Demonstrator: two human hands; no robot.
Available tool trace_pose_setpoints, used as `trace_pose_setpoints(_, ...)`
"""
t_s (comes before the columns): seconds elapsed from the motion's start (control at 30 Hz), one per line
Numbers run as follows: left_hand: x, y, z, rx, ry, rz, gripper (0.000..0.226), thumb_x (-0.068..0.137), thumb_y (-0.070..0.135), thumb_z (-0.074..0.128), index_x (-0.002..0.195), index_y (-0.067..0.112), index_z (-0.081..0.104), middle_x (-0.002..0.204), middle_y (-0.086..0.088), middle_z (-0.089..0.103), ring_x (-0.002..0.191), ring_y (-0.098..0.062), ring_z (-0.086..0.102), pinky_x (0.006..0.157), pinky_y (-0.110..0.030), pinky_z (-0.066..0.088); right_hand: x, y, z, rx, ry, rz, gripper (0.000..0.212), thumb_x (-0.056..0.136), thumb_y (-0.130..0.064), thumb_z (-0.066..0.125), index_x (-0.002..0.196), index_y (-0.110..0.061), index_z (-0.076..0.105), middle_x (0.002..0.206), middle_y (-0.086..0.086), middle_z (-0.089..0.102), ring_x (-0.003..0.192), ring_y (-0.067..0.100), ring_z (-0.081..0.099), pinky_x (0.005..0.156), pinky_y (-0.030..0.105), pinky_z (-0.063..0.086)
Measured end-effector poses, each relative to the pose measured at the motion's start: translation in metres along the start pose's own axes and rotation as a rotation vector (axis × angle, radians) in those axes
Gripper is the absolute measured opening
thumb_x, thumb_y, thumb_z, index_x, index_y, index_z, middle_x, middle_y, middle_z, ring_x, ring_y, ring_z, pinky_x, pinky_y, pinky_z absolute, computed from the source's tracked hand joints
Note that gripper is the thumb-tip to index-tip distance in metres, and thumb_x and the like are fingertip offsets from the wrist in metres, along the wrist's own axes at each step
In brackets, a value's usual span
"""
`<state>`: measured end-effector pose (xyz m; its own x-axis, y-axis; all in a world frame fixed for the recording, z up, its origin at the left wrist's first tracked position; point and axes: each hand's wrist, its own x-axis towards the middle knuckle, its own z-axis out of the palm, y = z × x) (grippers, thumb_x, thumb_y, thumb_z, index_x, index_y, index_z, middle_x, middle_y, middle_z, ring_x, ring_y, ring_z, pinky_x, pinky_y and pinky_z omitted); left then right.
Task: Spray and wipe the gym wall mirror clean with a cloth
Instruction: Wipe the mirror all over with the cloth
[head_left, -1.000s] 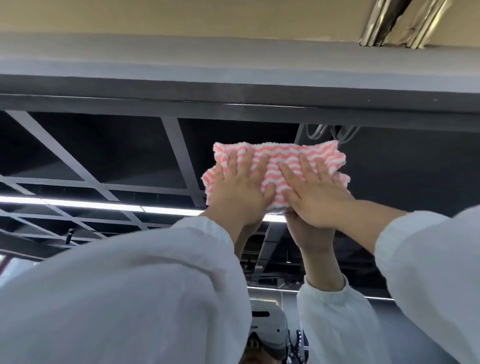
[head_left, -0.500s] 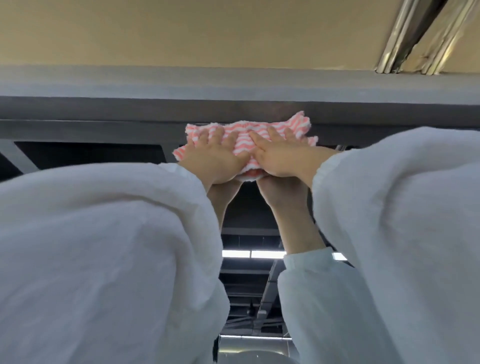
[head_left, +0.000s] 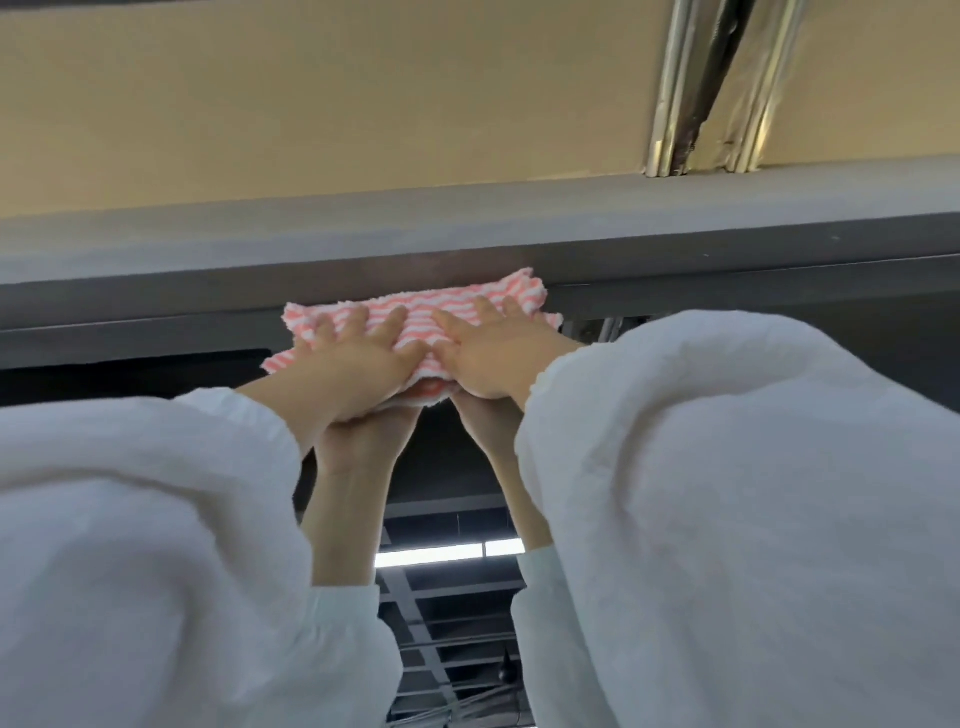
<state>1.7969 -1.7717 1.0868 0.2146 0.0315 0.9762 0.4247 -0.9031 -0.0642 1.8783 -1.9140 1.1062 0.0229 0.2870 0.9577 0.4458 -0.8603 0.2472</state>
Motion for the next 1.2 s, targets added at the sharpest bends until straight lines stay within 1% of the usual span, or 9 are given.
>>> trace_pose_setpoints(0.07,0.004,0.026,0.001,-0.032,0.008,0.002,0.061,0.093,0.060,0.022,0.149,0.041,0.009,0.159,0.005,-0.004,0.144,-0.032,-0.010,0.112,-0.062,-0.003,-0.017,0.020,-0.002,0.052,-0.002,0.004,0.057,0.098,-0.056,0.021,0.150,-0.039,0.008,0.160,0.005,0.000,0.144,0.038,-0.001,0.109,0.060,0.006)
trace_pose_setpoints(0.13,0.003,0.069,0.003,0.053,0.041,0.031,0.063,0.093,0.061,0.019,0.150,0.040,0.003,0.159,-0.004,-0.004,0.143,-0.039,-0.006,0.113,-0.060,0.000,-0.037,0.058,-0.003,0.097,-0.019,0.051,0.054,0.101,-0.050,0.019,0.151,-0.036,0.007,0.160,0.007,-0.002,0.145,0.037,-0.002,0.112,0.058,0.005)
trace_pose_setpoints(0.2,0.003,0.108,0.006,0.056,0.081,0.058,0.064,0.093,0.062,0.019,0.150,0.039,0.001,0.159,-0.009,-0.003,0.142,-0.043,-0.003,0.113,-0.059,0.001,-0.061,0.092,-0.006,0.072,-0.001,0.073,0.053,0.101,-0.049,0.014,0.151,-0.036,0.003,0.160,0.007,-0.003,0.145,0.036,-0.001,0.113,0.054,0.005)
trace_pose_setpoints(0.33,-0.001,0.199,0.003,0.037,0.081,0.081,0.063,0.095,0.060,0.020,0.150,0.037,0.000,0.159,-0.009,-0.004,0.142,-0.043,-0.005,0.112,-0.060,0.001,-0.092,0.172,-0.007,0.017,0.012,0.108,0.053,0.101,-0.051,0.010,0.151,-0.037,0.000,0.160,0.004,-0.003,0.146,0.032,-0.001,0.116,0.050,0.007)
trace_pose_setpoints(0.53,0.009,0.326,0.010,0.046,0.114,0.093,0.066,0.093,0.065,0.020,0.150,0.038,0.002,0.158,-0.013,-0.002,0.140,-0.049,-0.004,0.110,-0.064,0.004,-0.120,0.298,0.002,-0.001,-0.004,0.130,0.054,0.099,-0.054,0.010,0.149,-0.041,-0.005,0.160,0.003,-0.008,0.146,0.032,-0.004,0.115,0.054,0.006)
trace_pose_setpoints(0.67,0.011,0.400,0.009,-0.071,0.122,0.034,0.067,0.091,0.068,0.016,0.149,0.039,0.003,0.159,-0.006,-0.002,0.143,-0.041,-0.007,0.112,-0.060,-0.001,-0.136,0.371,-0.002,-0.003,-0.079,0.126,0.054,0.100,-0.053,0.009,0.149,-0.040,-0.007,0.159,0.006,-0.015,0.144,0.038,-0.012,0.116,0.055,0.001)
trace_pose_setpoints(0.77,0.011,0.443,0.010,-0.077,0.109,0.047,0.066,0.090,0.070,0.015,0.148,0.042,0.002,0.159,-0.005,-0.005,0.143,-0.040,-0.010,0.113,-0.059,-0.003,-0.149,0.407,-0.004,-0.043,-0.123,0.153,0.055,0.101,-0.050,0.012,0.150,-0.037,-0.009,0.158,0.007,-0.016,0.143,0.039,-0.012,0.117,0.053,0.002)
trace_pose_setpoints(1.0,0.005,0.463,0.008,-0.080,0.091,0.085,0.053,0.100,0.050,0.011,0.149,0.038,-0.003,0.159,-0.006,-0.010,0.143,-0.038,-0.011,0.113,-0.053,-0.007,-0.167,0.418,-0.002,0.017,-0.111,0.228,0.053,0.099,-0.052,0.008,0.149,-0.041,-0.008,0.159,0.006,-0.013,0.145,0.037,-0.009,0.116,0.054,-0.002)
trace_pose_setpoints(1.2,-0.008,0.428,0.009,-0.078,0.071,0.078,0.053,0.101,0.044,0.012,0.150,0.034,-0.005,0.158,-0.007,-0.013,0.144,-0.034,-0.014,0.114,-0.050,-0.009,-0.165,0.365,-0.004,0.095,-0.124,0.212,0.053,0.098,-0.056,0.010,0.147,-0.046,-0.009,0.159,-0.001,-0.017,0.144,0.037,-0.013,0.114,0.056,0.001)
